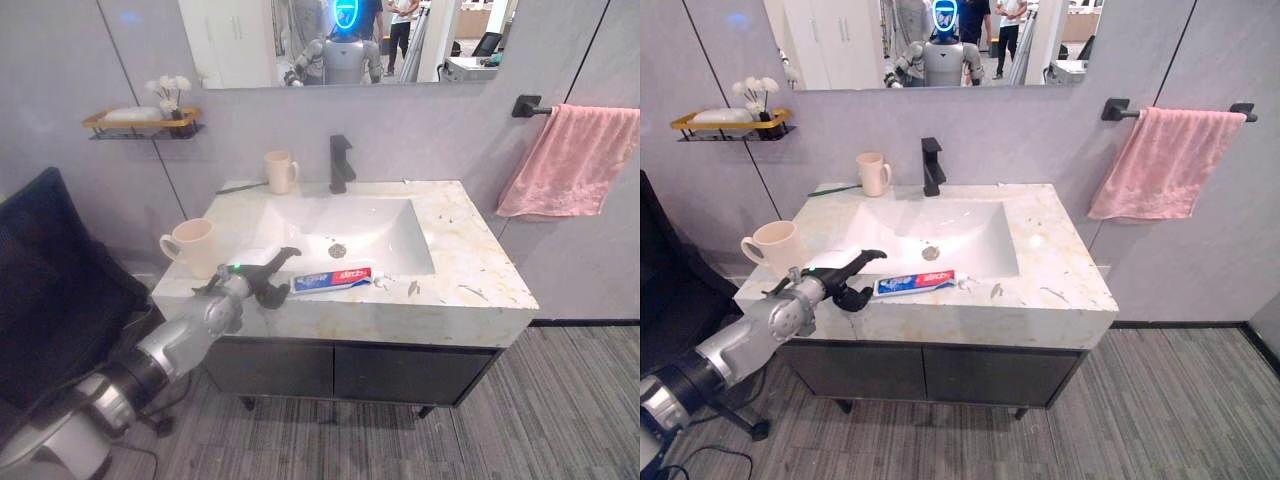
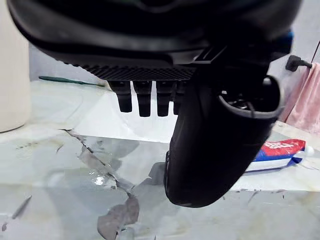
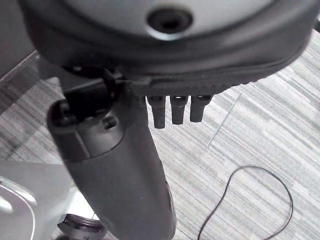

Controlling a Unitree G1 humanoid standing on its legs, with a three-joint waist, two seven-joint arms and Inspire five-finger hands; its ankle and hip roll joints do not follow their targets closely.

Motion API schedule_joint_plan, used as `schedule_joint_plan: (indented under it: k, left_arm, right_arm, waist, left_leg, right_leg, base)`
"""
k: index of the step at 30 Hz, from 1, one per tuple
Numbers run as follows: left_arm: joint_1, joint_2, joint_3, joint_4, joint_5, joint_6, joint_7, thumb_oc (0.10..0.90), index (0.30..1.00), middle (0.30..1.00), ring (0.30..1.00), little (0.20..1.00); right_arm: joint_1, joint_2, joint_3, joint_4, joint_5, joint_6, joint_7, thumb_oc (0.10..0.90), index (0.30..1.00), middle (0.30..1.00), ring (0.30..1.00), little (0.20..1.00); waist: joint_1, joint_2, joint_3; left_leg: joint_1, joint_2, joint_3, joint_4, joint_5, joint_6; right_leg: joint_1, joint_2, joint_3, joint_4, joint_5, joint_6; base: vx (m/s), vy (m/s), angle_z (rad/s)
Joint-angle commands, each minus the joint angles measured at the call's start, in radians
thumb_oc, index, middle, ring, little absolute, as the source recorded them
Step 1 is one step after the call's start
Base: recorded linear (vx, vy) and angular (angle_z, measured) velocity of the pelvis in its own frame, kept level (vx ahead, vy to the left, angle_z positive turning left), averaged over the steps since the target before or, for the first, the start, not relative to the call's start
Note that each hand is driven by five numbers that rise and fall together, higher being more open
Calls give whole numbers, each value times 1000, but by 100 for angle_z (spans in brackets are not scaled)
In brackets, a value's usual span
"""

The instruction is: Organize the bathroom.

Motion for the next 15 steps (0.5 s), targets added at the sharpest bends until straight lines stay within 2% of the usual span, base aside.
schedule_joint_plan:
  k: [1,7,9,11,15]
  left_arm:
    - [-63,74,156,76,144,-13,156,800,900,900,900,900]
    - [-37,131,217,51,166,-108,233,800,900,900,900,900]
    - [-36,143,231,36,162,-130,236,800,900,900,900,900]
    - [-35,166,258,-3,151,-179,238,800,900,900,900,900]
    - [-39,188,274,-42,142,-221,222,800,900,900,900,900]
  right_arm:
    - [-27,-44,14,44,-9,40,-10,800,900,900,900,900]
    - [-18,-48,-4,50,17,37,-11,800,900,900,900,900]
    - [-17,-48,-7,51,19,36,-11,800,900,900,900,900]
    - [-12,-49,-18,52,21,30,-11,800,900,900,900,900]
    - [-10,-50,-27,52,20,25,-9,800,900,900,900,900]
  waist:
    - [10,2,21]
    - [19,5,26]
    - [20,6,26]
    - [21,9,28]
    - [19,12,28]
  left_leg:
    - [-51,4,-23,103,-48,31]
    - [-57,5,-32,105,-46,27]
    - [-57,6,-31,106,-46,26]
    - [-58,7,-31,106,-47,24]
    - [-57,8,-29,107,-49,24]
  right_leg:
    - [-7,2,-19,125,-91,79]
    - [-11,1,-14,125,-86,76]
    - [-12,1,-12,124,-85,76]
    - [-16,1,-9,125,-84,76]
    - [-20,0,-6,126,-82,76]
  base:
    - [-14,-15,4]
    - [-12,-19,7]
    - [-7,-10,6]
    - [-17,-10,8]
    - [-20,-9,5]
